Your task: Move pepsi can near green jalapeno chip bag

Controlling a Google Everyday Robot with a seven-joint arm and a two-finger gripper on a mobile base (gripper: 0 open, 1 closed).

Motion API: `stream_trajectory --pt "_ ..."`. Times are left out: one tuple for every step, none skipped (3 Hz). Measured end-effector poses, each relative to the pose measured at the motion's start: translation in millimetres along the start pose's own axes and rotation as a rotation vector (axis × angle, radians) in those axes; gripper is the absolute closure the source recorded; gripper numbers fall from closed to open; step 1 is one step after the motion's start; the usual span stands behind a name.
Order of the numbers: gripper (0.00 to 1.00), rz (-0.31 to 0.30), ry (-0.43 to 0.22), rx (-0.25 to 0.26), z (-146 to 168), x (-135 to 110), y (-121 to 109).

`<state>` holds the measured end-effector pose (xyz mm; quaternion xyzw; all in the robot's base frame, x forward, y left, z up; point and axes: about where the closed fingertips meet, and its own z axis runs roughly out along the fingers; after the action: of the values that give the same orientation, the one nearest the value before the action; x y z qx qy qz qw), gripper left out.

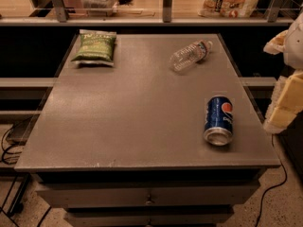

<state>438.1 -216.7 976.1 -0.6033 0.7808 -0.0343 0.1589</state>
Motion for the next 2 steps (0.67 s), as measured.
stream_trajectory --pt "0.00 0.000 -0.001 0.002 -0.1 0.1 -0.5" --pt "0.00 0.051 -0.058 -0.029 10.0 -0.7 -2.0"
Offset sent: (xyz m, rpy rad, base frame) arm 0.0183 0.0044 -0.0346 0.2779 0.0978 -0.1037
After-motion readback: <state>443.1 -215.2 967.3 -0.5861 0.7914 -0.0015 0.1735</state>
